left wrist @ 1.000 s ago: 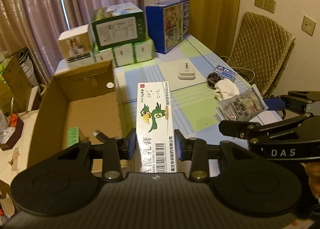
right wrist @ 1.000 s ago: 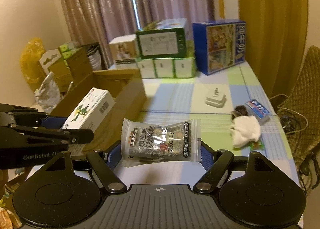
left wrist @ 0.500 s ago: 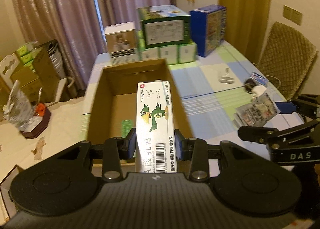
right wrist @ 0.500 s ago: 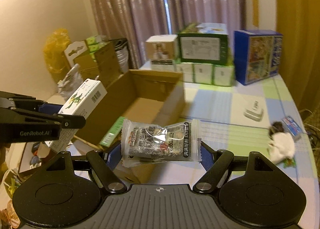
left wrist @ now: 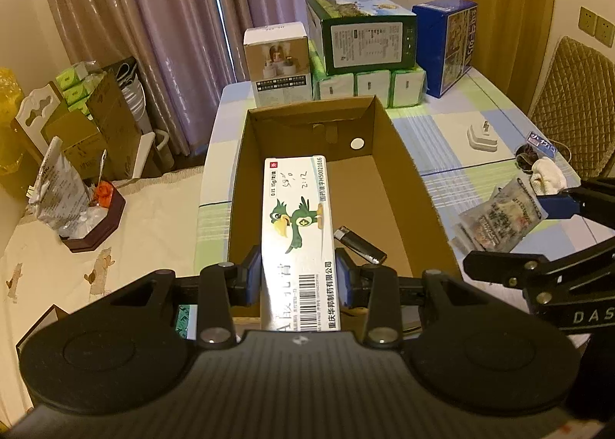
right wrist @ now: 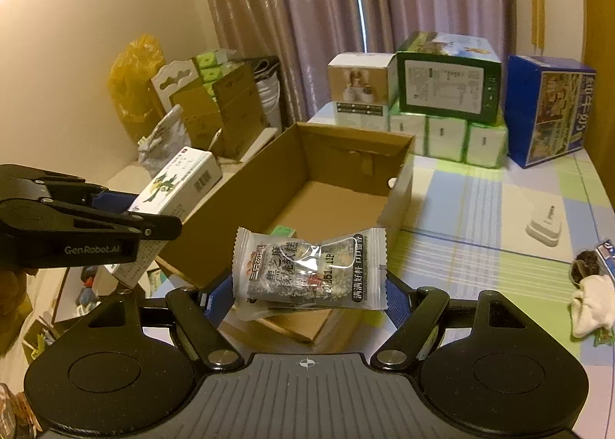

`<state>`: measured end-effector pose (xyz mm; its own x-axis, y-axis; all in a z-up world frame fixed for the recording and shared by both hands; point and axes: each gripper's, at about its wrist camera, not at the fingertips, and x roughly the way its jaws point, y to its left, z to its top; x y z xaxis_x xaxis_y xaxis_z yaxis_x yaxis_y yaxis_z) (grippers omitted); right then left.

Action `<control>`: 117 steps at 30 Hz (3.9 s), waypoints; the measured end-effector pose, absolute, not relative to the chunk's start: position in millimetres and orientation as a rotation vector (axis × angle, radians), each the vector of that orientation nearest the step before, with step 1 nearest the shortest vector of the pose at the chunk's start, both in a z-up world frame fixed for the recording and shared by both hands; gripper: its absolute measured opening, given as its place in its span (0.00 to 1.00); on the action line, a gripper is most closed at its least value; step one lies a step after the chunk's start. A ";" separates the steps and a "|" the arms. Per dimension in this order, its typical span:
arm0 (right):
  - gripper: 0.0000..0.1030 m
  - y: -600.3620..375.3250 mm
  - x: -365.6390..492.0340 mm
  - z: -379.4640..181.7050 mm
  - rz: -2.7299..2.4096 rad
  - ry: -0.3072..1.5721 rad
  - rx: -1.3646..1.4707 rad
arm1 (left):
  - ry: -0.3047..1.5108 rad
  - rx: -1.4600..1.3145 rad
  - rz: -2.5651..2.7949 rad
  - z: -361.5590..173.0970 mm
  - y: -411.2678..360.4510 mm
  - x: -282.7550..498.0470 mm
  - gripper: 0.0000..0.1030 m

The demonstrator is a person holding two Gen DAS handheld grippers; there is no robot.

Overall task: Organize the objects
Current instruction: 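Carry the ointment box and snack packet toward the cardboard box, then lower the ointment box and snack packet into the cardboard box and open both tools, then move both tools back toward the white towel and snacks on the table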

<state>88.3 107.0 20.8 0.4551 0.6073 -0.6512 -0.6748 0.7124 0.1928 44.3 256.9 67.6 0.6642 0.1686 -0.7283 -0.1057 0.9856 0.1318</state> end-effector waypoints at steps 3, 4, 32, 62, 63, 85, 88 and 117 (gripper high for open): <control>0.73 113.0 92.5 17.3 0.794 0.770 -0.102 | 0.843 0.071 0.150 62.0 260.4 48.1 0.32; 0.73 114.2 94.3 16.4 0.795 0.773 -0.104 | 0.846 0.069 0.150 60.3 262.0 49.7 0.32; 0.73 150.2 160.4 -15.9 0.763 0.831 -0.104 | 0.913 0.024 0.136 11.0 312.7 130.8 0.37; 0.90 153.8 169.1 -4.3 0.802 0.771 -0.032 | 0.866 -0.052 0.217 17.3 339.9 104.4 0.62; 0.90 151.3 167.8 -4.3 0.798 0.774 -0.032 | 0.865 -0.053 0.218 17.5 338.1 101.7 0.62; 0.94 45.9 98.6 20.5 0.679 0.772 -0.010 | 0.788 -0.085 0.168 55.7 243.6 40.0 0.85; 0.95 28.1 91.7 22.4 0.659 0.769 0.009 | 0.778 -0.098 0.156 58.9 230.3 34.1 0.88; 0.98 -146.6 75.4 11.6 0.327 0.783 0.183 | 0.750 -0.065 -0.036 56.3 104.7 37.0 0.99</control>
<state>75.4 -146.6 11.6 0.6620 0.3546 -0.6603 -0.2197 0.9341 0.2813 37.0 104.7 56.3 0.7313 -0.0559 -0.6797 0.0093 0.9974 -0.0720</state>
